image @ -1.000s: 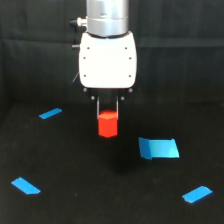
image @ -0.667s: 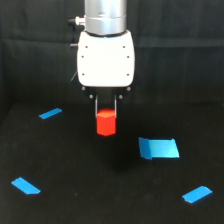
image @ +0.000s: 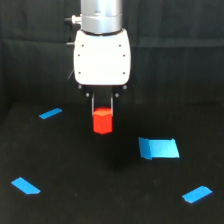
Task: Pick up the red object from the table
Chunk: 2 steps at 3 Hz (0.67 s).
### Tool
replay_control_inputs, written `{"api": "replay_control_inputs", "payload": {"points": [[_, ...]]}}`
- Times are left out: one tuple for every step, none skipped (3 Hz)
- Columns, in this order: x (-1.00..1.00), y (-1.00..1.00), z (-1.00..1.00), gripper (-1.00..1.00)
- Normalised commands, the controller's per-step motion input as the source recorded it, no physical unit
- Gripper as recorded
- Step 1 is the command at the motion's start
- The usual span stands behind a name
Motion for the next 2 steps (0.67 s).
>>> {"api": "replay_control_inputs", "payload": {"points": [[-0.18, 0.25, 0.17, -1.00], [-0.15, 0.04, 0.27, -1.00]]}}
